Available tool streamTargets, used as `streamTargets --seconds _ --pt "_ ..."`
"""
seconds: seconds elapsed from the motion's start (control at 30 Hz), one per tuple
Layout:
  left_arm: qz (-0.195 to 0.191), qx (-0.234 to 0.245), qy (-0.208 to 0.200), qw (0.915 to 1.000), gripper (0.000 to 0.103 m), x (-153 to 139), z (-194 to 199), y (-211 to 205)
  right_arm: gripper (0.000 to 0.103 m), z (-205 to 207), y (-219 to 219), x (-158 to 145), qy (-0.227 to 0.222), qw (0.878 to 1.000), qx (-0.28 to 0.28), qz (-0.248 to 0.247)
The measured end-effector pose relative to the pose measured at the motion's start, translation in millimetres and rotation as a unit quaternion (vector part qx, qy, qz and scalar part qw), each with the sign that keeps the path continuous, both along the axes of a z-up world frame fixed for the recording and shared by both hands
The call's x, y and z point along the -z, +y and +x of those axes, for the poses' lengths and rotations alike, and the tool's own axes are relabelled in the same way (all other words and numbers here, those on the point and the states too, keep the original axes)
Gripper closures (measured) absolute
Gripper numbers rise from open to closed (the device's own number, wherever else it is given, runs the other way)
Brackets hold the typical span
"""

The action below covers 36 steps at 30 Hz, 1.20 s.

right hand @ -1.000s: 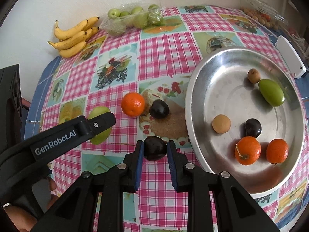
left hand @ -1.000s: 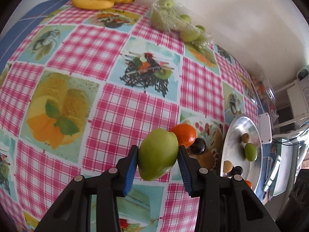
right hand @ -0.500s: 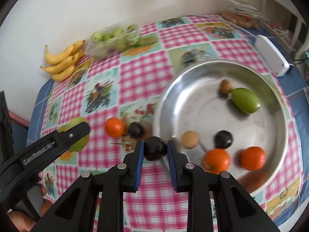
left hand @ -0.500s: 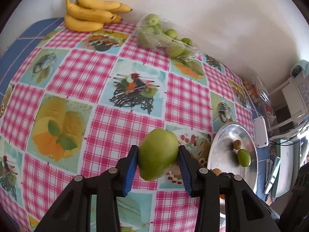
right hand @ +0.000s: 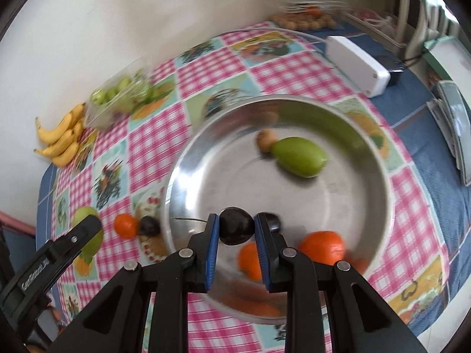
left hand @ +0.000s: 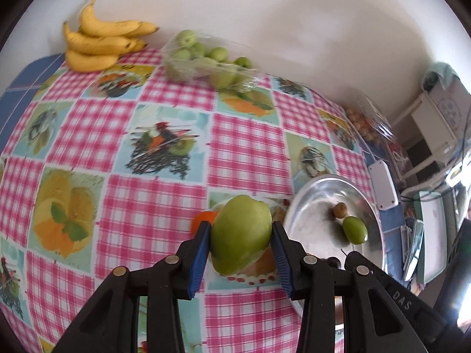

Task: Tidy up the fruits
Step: 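Carry the mango with the left tool while the right tool carries the plum over the bowl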

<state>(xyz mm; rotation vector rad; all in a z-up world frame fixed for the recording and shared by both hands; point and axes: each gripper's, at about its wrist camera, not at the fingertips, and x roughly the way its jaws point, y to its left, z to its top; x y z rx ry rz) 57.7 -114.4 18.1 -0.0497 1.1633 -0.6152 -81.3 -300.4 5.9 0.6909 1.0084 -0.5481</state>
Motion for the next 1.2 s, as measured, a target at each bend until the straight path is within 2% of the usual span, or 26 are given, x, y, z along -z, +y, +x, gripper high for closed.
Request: streamTargets --seconds 0.23,0.5,1.2 --pt "0.014 0.042 -0.017 0.9989 0.059 1 -16 -33 0.077 -11 -19 1 0.001 1.000 0.029 0.004" --pt "0.028 0.076 -0.022 0.9965 0.059 10 -22 -66 0.077 -1 -22 6 0.000 1.000 0.028 0.009" --pt "0.026 0.103 -0.017 0.9942 0.059 20 -14 -106 0.077 18 -38 15 0.031 0.999 0.021 0.012"
